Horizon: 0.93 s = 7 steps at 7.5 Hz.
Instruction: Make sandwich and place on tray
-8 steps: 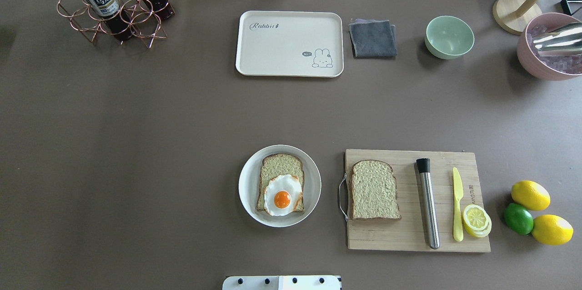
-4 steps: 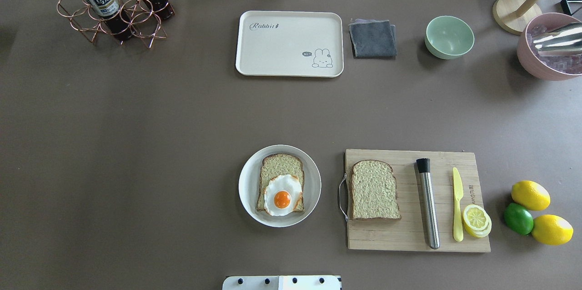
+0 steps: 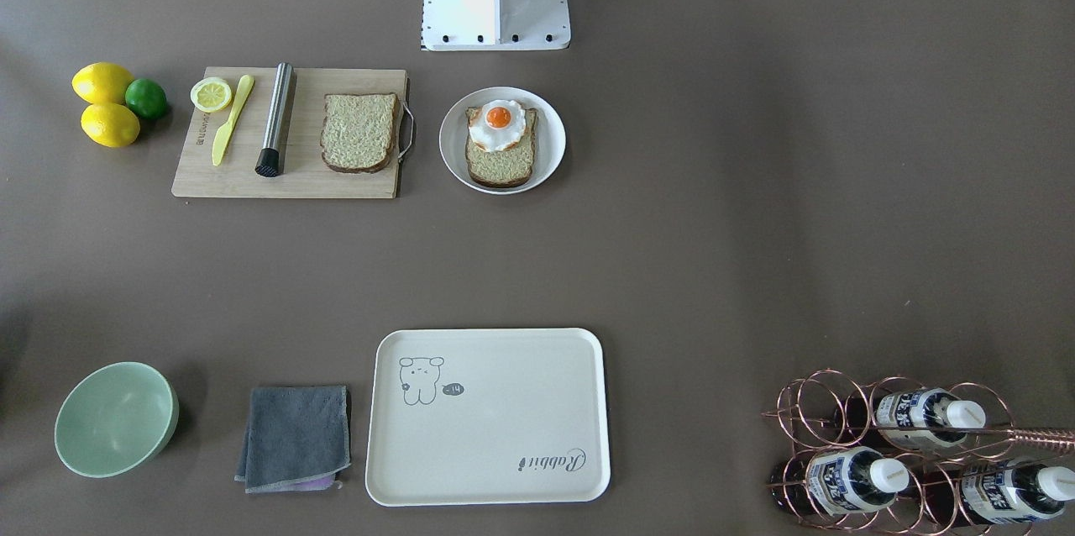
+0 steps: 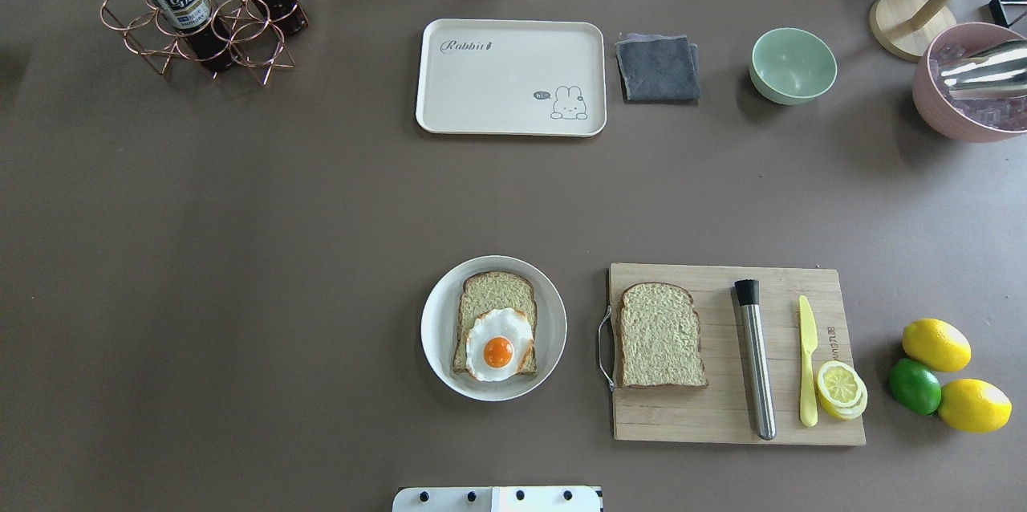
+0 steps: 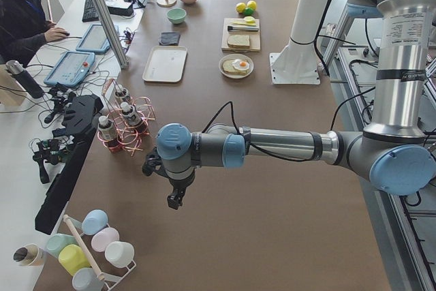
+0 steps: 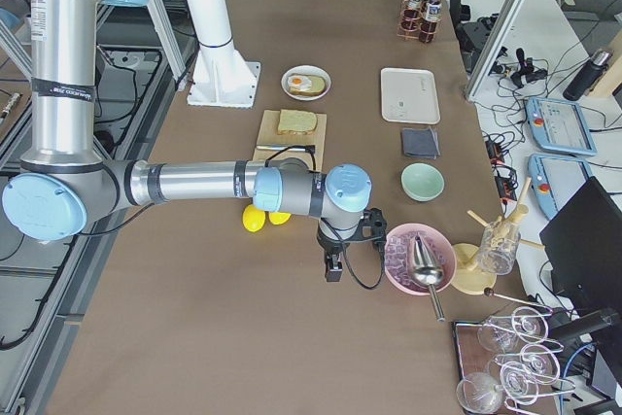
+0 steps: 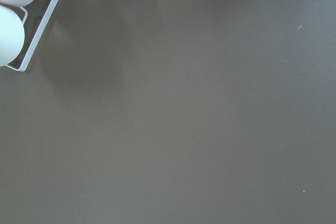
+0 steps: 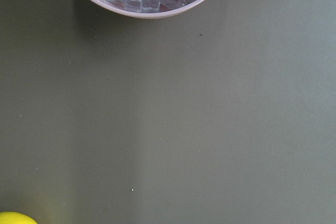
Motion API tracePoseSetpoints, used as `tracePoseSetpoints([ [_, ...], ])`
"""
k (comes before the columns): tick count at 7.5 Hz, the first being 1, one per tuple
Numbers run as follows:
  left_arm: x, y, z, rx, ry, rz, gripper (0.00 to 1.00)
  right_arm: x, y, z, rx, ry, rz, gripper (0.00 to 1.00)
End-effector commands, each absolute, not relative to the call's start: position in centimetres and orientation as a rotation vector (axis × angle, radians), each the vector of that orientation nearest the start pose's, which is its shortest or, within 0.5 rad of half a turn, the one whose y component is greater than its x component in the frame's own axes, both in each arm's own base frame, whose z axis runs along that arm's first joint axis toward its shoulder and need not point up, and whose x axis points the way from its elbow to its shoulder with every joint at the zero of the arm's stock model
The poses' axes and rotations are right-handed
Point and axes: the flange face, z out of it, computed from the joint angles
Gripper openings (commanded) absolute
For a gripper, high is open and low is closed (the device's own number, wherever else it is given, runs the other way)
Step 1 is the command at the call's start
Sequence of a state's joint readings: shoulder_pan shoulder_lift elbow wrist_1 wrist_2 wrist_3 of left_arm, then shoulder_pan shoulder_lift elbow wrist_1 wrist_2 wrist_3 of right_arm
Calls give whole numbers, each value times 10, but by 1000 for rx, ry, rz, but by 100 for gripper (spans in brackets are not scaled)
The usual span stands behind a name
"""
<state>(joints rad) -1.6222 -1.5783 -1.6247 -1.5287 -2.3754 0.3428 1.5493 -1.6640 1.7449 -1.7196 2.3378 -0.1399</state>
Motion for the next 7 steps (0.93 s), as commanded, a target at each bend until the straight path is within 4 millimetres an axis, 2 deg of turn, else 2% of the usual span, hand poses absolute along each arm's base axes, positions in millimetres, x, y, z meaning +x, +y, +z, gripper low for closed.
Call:
tracePoseSetpoints([
  [1, -88, -510, 610, 225, 777, 287, 99, 55, -447, 635, -25, -770, -123, 100],
  [4, -87, -506, 625, 208, 790, 253, 99, 54, -449, 631, -19, -771, -123, 100],
  [5, -87, -505, 617, 233, 786, 272, 99, 54, -454, 617, 9, -770, -134, 100],
  [7, -87, -509, 586, 357, 763, 317, 99, 54, -461, 563, 138, -763, -180, 100],
])
